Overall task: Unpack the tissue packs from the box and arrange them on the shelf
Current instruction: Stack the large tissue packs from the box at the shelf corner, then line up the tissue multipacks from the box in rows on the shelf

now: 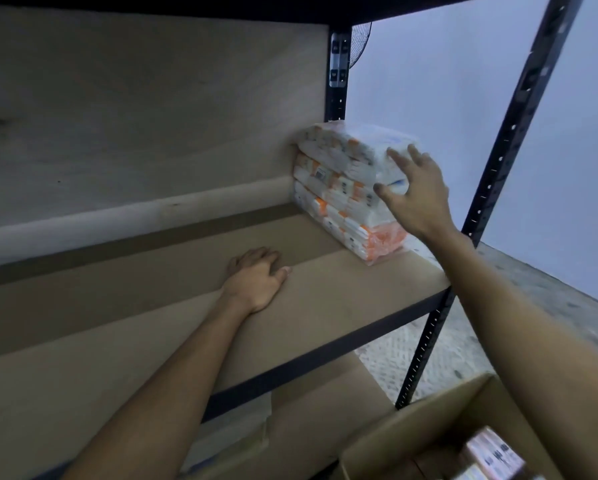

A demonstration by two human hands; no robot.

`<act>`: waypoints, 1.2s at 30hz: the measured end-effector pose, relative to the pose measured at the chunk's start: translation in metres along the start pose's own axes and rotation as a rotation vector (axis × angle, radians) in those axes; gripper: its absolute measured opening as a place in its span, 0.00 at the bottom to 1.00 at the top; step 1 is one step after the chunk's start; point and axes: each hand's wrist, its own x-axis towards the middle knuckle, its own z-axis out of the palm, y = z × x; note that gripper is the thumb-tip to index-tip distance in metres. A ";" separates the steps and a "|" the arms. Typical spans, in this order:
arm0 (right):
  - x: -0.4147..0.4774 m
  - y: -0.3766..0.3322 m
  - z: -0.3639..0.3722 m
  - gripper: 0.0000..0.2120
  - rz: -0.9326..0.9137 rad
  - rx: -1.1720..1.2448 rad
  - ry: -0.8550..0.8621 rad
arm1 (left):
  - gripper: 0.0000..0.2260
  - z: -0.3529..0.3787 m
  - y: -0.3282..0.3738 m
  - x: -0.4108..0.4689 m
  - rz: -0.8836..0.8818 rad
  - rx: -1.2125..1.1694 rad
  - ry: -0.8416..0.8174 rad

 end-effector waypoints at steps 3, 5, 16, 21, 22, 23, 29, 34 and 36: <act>-0.033 0.002 -0.001 0.30 -0.023 -0.037 -0.031 | 0.23 -0.003 0.003 -0.012 0.032 -0.008 0.036; -0.054 0.004 0.001 0.30 -0.029 -0.075 -0.075 | 0.21 -0.005 0.008 -0.024 0.061 -0.013 0.059; -0.164 -0.003 0.014 0.26 0.048 -0.116 -0.375 | 0.24 0.003 0.051 -0.093 0.141 -0.067 -0.033; -0.211 -0.002 0.008 0.24 0.084 0.030 -0.340 | 0.22 0.009 0.084 -0.133 0.207 -0.233 0.004; -0.218 -0.001 0.003 0.23 0.085 0.061 -0.312 | 0.22 0.011 0.092 -0.142 0.218 -0.297 0.019; -0.226 0.001 -0.002 0.23 0.093 0.083 -0.295 | 0.21 0.014 0.100 -0.151 0.226 -0.360 0.033; -0.276 0.027 -0.035 0.24 0.225 0.052 -0.335 | 0.20 0.047 0.139 -0.198 0.193 -0.661 -0.034; -0.329 0.069 -0.053 0.25 0.401 0.053 -0.402 | 0.23 0.101 0.160 -0.227 0.083 -0.664 -0.289; -0.351 0.086 -0.054 0.26 0.457 0.026 -0.439 | 0.25 0.124 0.166 -0.238 0.053 -0.645 -0.379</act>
